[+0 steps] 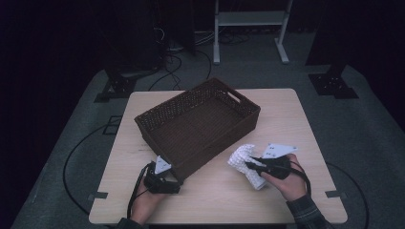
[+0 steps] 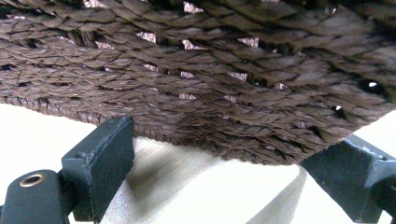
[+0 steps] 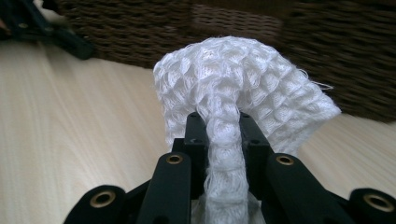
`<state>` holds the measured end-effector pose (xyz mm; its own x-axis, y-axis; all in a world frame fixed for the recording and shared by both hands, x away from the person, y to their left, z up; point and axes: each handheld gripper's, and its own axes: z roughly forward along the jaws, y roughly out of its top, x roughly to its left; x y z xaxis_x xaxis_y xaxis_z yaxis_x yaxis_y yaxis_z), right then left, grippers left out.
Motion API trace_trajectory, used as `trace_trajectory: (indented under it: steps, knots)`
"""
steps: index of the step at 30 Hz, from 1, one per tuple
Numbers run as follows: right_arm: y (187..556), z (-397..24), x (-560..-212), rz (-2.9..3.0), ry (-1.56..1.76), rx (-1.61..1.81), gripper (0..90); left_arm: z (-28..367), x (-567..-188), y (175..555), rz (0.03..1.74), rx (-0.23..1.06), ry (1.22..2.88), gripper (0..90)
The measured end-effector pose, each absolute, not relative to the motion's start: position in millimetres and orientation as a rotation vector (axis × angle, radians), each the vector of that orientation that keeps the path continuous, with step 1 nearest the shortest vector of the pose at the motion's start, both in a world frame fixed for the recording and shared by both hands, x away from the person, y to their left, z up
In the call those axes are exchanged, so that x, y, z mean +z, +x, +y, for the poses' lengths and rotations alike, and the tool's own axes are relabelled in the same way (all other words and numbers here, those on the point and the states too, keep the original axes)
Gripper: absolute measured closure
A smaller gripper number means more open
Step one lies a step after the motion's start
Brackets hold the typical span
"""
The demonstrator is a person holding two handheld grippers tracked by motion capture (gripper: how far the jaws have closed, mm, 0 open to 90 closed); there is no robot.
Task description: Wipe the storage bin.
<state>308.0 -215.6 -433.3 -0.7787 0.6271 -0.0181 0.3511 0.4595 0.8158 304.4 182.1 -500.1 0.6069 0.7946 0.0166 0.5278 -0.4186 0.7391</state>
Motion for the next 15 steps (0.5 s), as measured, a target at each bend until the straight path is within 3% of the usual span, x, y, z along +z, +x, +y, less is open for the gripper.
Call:
trace_trajectory:
  steps: [15]
  knots:
    - [295.9, -291.3, -448.5, 2.212, 1.119, 1.110, 76.8, 182.1, -500.0, 304.5, 1.035, 0.479, 2.120, 10.7]
